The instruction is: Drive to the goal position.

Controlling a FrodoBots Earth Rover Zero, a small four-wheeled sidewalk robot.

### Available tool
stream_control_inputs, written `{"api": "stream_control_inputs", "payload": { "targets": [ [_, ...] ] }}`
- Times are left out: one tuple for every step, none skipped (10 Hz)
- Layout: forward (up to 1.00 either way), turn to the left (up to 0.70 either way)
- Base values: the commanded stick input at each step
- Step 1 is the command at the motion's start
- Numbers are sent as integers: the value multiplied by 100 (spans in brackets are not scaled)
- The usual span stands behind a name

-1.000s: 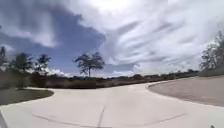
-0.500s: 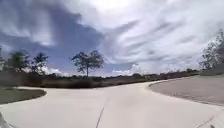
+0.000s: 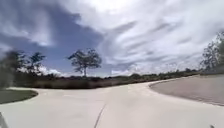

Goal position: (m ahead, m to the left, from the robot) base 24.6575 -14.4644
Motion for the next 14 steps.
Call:
{"api": "stream_control_inputs", "payload": {
  "targets": [
    [85,0],
    [85,0],
    [85,0],
    [85,0],
    [85,0],
    [85,0],
    [85,0],
    [85,0],
    [85,0],
    [85,0],
    [85,0],
    [85,0],
    [85,0],
    [85,0]
  ]
}}
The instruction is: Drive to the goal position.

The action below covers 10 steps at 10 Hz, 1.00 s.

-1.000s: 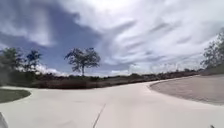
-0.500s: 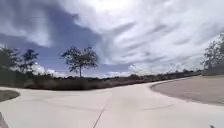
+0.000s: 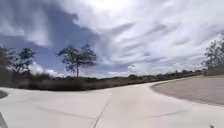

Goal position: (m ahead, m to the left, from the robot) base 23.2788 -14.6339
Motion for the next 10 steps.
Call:
{"api": "stream_control_inputs", "payload": {
  "targets": [
    [85,0],
    [85,0],
    [85,0],
    [85,0],
    [85,0],
    [85,0],
    [85,0],
    [85,0],
    [85,0],
    [85,0]
  ]
}}
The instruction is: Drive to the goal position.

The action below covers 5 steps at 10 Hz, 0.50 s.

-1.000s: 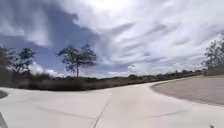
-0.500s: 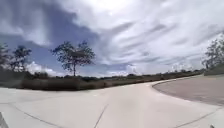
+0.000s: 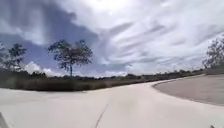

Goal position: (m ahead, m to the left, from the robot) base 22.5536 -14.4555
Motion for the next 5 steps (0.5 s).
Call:
{"api": "stream_control_inputs", "payload": {
  "targets": [
    [85,0],
    [85,0],
    [85,0],
    [85,0],
    [85,0]
  ]
}}
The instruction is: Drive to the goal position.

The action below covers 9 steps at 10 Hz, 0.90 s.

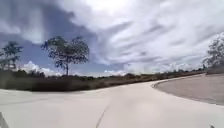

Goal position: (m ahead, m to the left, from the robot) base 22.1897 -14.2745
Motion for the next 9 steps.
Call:
{"api": "stream_control_inputs", "payload": {
  "targets": [
    [85,0],
    [85,0],
    [85,0],
    [85,0],
    [85,0],
    [85,0],
    [85,0],
    [85,0],
    [85,0]
  ]
}}
